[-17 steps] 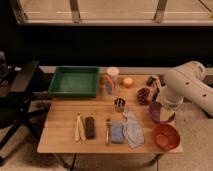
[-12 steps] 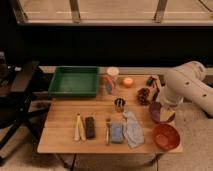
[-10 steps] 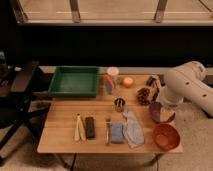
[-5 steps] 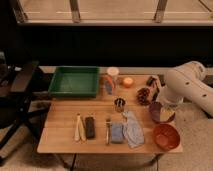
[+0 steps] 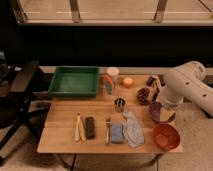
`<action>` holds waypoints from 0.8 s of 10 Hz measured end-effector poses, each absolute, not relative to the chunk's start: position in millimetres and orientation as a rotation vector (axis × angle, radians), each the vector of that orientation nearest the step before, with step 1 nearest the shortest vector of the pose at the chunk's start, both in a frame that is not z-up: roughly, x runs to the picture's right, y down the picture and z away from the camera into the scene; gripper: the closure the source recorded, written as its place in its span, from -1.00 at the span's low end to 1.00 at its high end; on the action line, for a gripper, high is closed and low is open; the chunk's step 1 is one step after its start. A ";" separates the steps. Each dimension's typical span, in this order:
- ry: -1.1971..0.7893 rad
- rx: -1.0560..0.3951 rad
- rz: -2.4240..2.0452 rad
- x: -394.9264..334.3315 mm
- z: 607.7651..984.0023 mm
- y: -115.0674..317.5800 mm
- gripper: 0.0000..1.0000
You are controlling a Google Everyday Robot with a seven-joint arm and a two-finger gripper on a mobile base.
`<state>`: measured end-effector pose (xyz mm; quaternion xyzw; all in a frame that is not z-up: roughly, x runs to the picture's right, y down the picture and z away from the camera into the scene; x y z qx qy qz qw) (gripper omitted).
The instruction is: Place towel in tray
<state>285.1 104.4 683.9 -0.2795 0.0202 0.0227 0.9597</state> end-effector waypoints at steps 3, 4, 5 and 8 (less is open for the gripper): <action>0.004 -0.563 0.048 279.7 684.3 102.6 -0.30; -0.033 -0.559 0.059 273.3 685.8 102.6 -0.30; -0.093 -0.558 0.077 258.2 689.8 104.3 -0.30; -0.172 -0.565 0.100 235.5 704.5 117.5 -0.30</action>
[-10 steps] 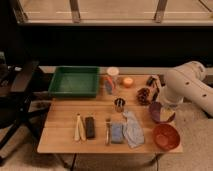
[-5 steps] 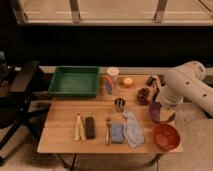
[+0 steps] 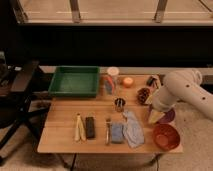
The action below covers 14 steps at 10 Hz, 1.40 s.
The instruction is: Place towel in tray
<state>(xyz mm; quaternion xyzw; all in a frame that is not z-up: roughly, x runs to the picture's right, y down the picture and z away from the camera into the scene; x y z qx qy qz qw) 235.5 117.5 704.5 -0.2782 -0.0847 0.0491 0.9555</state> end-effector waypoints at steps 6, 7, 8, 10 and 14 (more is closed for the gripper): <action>-0.204 -0.538 0.093 228.0 714.3 119.2 -0.30; -0.211 -0.527 0.089 216.8 724.0 123.3 -0.30; -0.207 -0.522 0.082 206.4 734.9 129.9 -0.30; -0.177 -0.534 0.061 200.0 756.6 151.1 -0.30; -0.147 -0.627 0.046 192.9 784.1 192.5 -0.30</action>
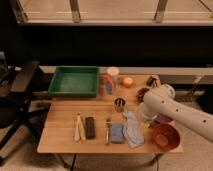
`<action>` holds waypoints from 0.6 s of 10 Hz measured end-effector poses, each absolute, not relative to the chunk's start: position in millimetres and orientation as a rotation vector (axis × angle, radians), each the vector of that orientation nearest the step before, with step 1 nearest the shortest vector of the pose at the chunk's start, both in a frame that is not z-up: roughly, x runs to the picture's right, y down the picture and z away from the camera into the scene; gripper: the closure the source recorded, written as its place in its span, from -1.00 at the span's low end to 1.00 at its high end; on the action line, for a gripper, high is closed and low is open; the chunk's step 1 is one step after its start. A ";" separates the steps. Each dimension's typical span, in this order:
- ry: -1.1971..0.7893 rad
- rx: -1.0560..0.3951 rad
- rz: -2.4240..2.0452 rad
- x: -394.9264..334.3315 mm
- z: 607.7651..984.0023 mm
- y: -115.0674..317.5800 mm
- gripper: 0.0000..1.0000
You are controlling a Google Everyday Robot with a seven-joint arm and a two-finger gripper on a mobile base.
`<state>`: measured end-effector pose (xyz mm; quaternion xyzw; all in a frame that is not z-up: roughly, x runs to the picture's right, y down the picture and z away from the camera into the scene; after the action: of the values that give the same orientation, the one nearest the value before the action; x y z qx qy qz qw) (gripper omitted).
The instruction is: Place towel in tray
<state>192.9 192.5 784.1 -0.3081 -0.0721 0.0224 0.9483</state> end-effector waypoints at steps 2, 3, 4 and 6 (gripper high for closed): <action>-0.145 -0.682 0.062 190.3 793.0 214.2 -0.30; -0.145 -0.706 0.074 188.5 800.0 226.2 -0.30; -0.148 -0.722 0.087 188.1 804.5 234.1 -0.30; -0.171 -0.738 0.139 186.7 811.8 245.0 -0.30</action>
<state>186.7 245.0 811.8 -0.3602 -0.0832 0.0680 0.9267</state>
